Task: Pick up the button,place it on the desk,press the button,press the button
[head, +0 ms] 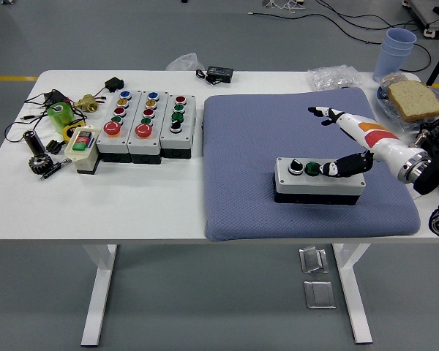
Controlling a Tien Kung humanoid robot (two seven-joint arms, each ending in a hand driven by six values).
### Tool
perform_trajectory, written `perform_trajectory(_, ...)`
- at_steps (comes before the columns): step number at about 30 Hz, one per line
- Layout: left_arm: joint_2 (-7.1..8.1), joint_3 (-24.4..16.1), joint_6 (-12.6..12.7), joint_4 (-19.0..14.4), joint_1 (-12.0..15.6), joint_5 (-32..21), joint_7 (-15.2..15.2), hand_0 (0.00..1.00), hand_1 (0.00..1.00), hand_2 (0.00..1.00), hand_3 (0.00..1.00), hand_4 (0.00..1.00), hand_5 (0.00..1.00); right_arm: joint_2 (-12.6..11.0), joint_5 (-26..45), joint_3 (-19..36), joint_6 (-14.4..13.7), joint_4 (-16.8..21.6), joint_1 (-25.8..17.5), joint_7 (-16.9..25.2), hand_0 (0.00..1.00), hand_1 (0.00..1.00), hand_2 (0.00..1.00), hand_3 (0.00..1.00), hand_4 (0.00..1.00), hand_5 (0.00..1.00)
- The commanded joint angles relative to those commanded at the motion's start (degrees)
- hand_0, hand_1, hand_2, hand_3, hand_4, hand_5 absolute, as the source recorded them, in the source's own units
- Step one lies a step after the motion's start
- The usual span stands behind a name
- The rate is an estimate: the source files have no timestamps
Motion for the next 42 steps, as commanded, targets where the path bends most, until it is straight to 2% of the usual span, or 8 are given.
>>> perform_trajectory(17,0.0,-0.4,-0.2,0.0,0.7,1.2,0.2,0.53,0.421,0.417,0.434,0.247,0.507,-2.1,7.7,3.5,-3.2,2.4,-3.4,-0.4,0.839,0.737,0.804,0.873,0.851,0.183)
perform_trajectory(18,0.0,-0.4,-0.2,0.0,0.7,1.2,0.2,0.529,0.42,0.417,0.432,0.248,0.509,-2.2,8.0,3.6,-3.6,2.5,-3.6,-0.5,0.713,0.636,0.715,0.814,0.756,0.19)
perform_trajectory(23,0.0,-0.3,-0.2,0.0,0.8,1.2,0.2,0.529,0.42,0.417,0.432,0.248,0.509,-2.8,9.6,4.7,-7.4,3.2,-4.5,-1.4,0.713,0.636,0.715,0.814,0.756,0.19)
perform_trajectory(24,0.0,-0.3,-0.2,0.0,0.8,1.3,0.2,0.529,0.42,0.417,0.434,0.247,0.51,-2.9,9.7,4.7,-7.7,3.3,-4.6,-1.4,0.57,0.491,0.608,0.786,0.693,0.185)
perform_trajectory(29,0.0,-0.4,-0.3,0.0,0.8,1.3,0.2,0.529,0.42,0.417,0.434,0.247,0.51,-3.2,10.6,4.6,-9.8,3.4,-5.1,-1.6,0.57,0.491,0.608,0.786,0.693,0.185)
perform_trajectory(30,0.0,-0.3,-0.3,0.0,0.8,1.3,0.2,0.529,0.42,0.417,0.433,0.25,0.51,-3.2,10.6,4.6,-10.1,3.4,-5.2,-1.6,0.466,0.371,0.531,0.771,0.666,0.177)
perform_trajectory(41,0.0,0.3,-0.4,0.0,0.8,0.9,0.1,0.529,0.42,0.417,0.432,0.25,0.509,-4.1,10.8,6.1,-12.1,4.3,-6.8,-2.0,0.425,0.322,0.501,0.764,0.656,0.177)
perform_trajectory(42,0.0,0.2,-0.4,0.0,0.8,0.8,0.0,0.529,0.42,0.417,0.432,0.248,0.509,-4.4,10.6,6.2,-12.0,4.6,-7.0,-2.3,0.348,0.252,0.454,0.758,0.647,0.176)
